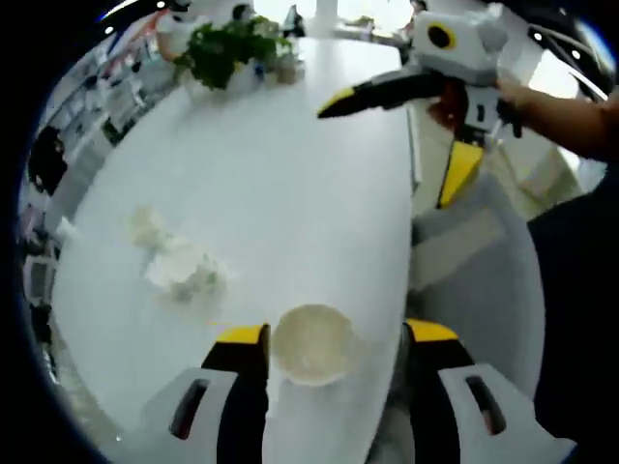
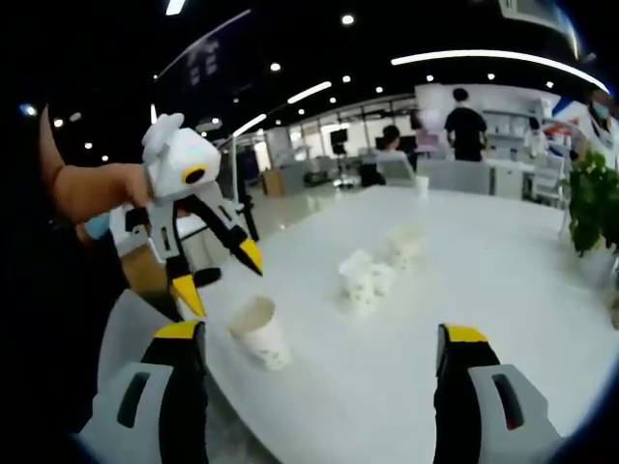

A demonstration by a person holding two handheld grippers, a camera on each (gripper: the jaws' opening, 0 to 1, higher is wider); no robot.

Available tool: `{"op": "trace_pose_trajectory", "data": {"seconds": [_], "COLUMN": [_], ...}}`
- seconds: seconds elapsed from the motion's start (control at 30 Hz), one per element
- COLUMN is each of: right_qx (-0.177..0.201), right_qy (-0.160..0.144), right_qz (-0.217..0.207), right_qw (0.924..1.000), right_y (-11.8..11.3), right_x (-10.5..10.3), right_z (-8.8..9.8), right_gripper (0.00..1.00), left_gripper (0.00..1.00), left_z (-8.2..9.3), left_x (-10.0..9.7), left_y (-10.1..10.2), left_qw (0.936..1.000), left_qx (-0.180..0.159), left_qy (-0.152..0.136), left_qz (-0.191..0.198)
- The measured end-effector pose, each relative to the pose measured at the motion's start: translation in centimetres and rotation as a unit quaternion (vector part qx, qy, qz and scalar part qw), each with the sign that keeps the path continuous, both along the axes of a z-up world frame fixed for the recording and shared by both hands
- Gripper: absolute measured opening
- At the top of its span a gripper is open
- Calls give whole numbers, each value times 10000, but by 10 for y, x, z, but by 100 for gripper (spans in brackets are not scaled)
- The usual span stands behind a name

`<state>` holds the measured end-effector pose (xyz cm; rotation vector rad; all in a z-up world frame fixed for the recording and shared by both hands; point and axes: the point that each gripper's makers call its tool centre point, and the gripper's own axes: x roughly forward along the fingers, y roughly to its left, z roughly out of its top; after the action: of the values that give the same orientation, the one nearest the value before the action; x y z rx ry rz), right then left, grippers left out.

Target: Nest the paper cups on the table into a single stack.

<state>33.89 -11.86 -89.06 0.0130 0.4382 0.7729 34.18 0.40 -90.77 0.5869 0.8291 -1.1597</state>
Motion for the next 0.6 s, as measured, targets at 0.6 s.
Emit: {"op": "trace_pose_trajectory", "data": {"seconds": [0.6], "right_qx": [15], "right_qy": [-354], "right_qz": [-175], "right_qw": [9992], "right_y": [0], "right_x": [19], "right_z": [14], "right_gripper": [100], "left_gripper": [89], "left_z": [37], "left_x": [46], "left_y": [92], "left_qw": [9625], "left_qx": [-1686], "left_qy": [-1004], "left_qz": [1871]}}
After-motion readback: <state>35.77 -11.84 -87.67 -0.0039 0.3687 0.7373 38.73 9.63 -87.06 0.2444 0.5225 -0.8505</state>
